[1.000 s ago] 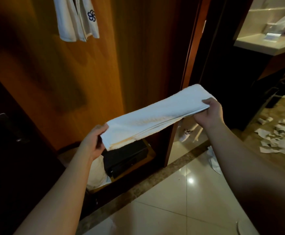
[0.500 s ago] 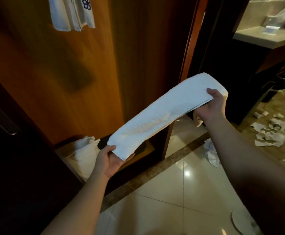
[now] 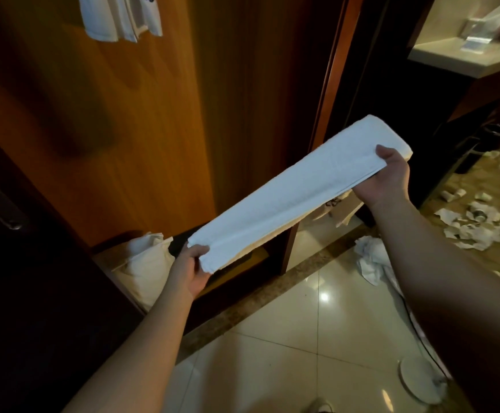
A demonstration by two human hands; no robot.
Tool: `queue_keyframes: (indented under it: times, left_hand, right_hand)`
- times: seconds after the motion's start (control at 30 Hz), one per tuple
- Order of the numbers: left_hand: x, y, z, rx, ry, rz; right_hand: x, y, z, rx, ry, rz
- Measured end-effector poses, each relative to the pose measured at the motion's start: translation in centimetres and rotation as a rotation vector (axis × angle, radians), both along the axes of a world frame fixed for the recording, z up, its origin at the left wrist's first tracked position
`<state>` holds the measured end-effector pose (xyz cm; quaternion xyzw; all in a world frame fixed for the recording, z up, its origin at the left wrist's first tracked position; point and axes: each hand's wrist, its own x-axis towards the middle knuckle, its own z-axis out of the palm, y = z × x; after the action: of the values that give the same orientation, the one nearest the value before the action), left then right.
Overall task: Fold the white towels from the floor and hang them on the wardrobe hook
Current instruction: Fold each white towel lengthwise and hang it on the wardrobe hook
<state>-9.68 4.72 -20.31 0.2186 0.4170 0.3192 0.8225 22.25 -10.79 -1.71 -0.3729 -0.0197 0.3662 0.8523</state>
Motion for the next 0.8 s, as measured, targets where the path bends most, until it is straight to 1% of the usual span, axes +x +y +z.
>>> queue_keyframes:
  times: [0.13,0.23,0.3,0.37,0.43,0.57,0.6,0.67,0.73,0.8]
  left_hand:
    - [-0.5,0.2,-0.9,-0.075,-0.074,0.037]
    - [-0.4,0.0,-1.6,-0.166,-0.138,0.108]
    - [0.1,-0.3,-1.8,-0.200,-0.128,0.130]
    - [1.0,-0.9,-2.1,-0.208,-0.068,0.109]
    - [2.5,-1.6,-1.9,-0.203,0.043,0.054]
    - [6.2,-3.1,-0.4,-0.125,0.239,-0.047]
    - [7.3,-3.6,0.0,-0.136,0.263,-0.061]
    - [9.5,-4.5,1.1,-0.138,0.236,-0.064]
    - [11.6,-5.0,2.5,-0.101,0.239,-0.070]
    - [13.1,-4.9,4.2,-0.016,0.310,-0.090]
  right_hand:
    - [-0.7,0.0,-0.7,-0.041,-0.013,0.046]
    - [-1.2,0.5,-1.2,0.021,0.045,0.094]
    - [-1.6,1.3,-0.8,0.090,0.084,0.116]
    - [-2.3,2.3,0.0,0.143,0.116,0.127]
    - [-3.1,3.4,1.3,0.176,0.147,0.137]
    - [-4.5,5.4,4.6,0.232,0.191,0.161]
    - [-4.9,6.0,5.4,0.249,0.192,0.168]
    - [-5.7,7.0,7.0,0.264,0.170,0.190]
    - [-6.4,7.9,8.4,0.259,0.131,0.221]
    - [-6.7,8.7,9.8,0.260,0.103,0.243]
